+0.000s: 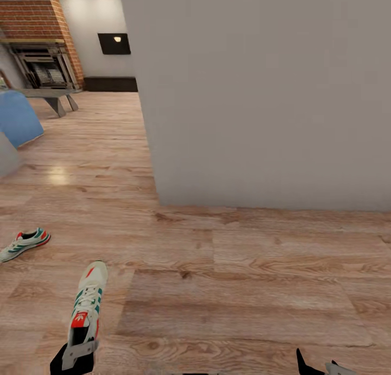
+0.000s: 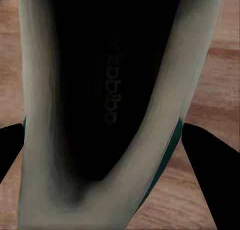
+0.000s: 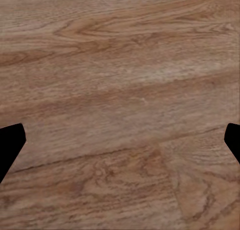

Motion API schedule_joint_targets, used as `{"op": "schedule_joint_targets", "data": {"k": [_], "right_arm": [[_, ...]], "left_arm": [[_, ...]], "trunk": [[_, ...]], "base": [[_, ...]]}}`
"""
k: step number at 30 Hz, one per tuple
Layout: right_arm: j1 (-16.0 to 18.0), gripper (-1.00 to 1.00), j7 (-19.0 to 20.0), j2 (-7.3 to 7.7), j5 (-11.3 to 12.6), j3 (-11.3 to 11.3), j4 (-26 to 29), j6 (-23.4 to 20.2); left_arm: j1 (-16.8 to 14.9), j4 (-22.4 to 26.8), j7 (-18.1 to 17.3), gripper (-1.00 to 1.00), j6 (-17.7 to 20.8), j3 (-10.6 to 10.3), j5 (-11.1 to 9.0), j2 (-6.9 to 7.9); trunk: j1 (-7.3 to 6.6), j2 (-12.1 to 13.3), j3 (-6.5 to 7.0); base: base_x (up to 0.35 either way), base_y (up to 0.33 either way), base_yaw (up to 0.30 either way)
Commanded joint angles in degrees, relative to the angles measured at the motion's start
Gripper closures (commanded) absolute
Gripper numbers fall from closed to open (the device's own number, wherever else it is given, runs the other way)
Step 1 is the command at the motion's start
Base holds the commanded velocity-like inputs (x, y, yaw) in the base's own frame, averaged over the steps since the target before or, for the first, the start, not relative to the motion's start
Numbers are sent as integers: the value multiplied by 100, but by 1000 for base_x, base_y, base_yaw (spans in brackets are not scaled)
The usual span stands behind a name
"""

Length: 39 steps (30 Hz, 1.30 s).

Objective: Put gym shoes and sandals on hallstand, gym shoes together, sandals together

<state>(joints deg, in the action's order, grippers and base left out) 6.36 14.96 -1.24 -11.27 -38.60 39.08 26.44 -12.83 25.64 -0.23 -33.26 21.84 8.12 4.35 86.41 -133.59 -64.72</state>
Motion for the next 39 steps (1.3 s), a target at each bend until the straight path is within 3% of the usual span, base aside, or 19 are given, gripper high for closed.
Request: {"op": "schedule_joint_targets", "data": {"k": [1, 12, 26, 39], "right_arm": [[6, -100, 42, -8, -51, -48, 3, 19], [6, -100, 42, -8, -51, -49, 3, 19], [6, -100, 42, -8, -51, -50, 3, 19], [6, -100, 42, -8, -51, -50, 11, 19]], "left_arm": [[-8, -6, -4, 100, -23, 39, 58, -4], [-7, -6, 0, 100, -38, 44, 50, -4], [0, -6, 5, 100, -97, 48, 48, -4], [0, -6, 5, 100, -94, 48, 49, -4]], "trunk": [[-1, -2, -7], [-1, -2, -41], [-1, -2, -85], [-1, -2, -126]], "base": [[0, 0, 280], [8, 0, 280], [262, 47, 280], [19, 7, 280]]}}
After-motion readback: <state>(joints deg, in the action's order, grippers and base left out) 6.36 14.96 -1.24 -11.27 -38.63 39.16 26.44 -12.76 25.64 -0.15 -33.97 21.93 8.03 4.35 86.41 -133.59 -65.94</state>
